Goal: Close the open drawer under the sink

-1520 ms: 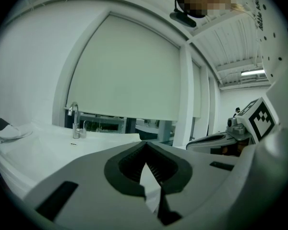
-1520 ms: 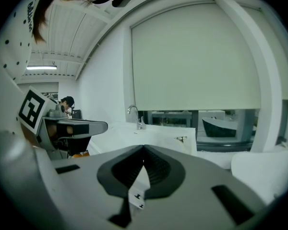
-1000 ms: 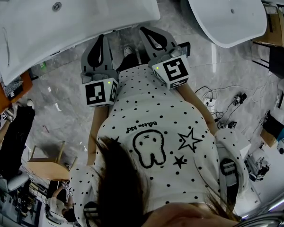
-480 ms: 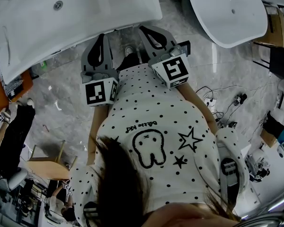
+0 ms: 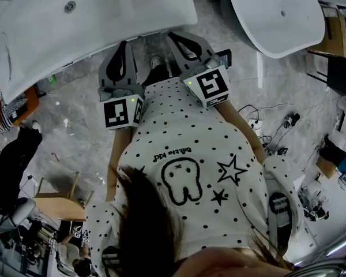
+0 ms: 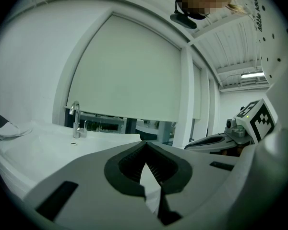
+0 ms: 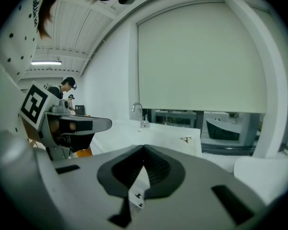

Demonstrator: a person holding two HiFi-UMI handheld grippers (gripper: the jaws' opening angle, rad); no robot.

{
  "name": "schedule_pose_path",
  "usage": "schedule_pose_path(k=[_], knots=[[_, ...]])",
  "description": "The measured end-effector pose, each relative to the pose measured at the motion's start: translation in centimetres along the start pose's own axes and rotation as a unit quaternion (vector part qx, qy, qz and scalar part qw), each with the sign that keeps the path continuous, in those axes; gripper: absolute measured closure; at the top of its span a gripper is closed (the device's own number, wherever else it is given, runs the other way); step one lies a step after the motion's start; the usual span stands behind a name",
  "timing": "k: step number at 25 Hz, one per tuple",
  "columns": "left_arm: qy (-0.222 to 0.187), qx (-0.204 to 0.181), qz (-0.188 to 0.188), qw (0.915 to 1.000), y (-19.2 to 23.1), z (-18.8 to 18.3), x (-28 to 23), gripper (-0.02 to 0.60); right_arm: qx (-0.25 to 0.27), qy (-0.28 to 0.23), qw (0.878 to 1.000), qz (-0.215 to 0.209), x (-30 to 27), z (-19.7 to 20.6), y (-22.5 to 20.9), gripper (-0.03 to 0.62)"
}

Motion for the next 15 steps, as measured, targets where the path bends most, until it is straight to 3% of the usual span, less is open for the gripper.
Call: schedule_pose_path(k=[15], knots=[[-0.004,0.003,-0.004,1.0000,0.63,-0.14,-0.45,0.577,0.010,-0.006,1.000,-0.010,-0.69,-0.36,0.04,0.579]])
Point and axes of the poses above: the fingertips, and each gripper's own axes: x backward along the fingers, y to its left, z out of its underside, the point moved 8 cm from there along x, backward along the fingers, and after that the axes turned 4 degrees about x, right-handed, at the moved point
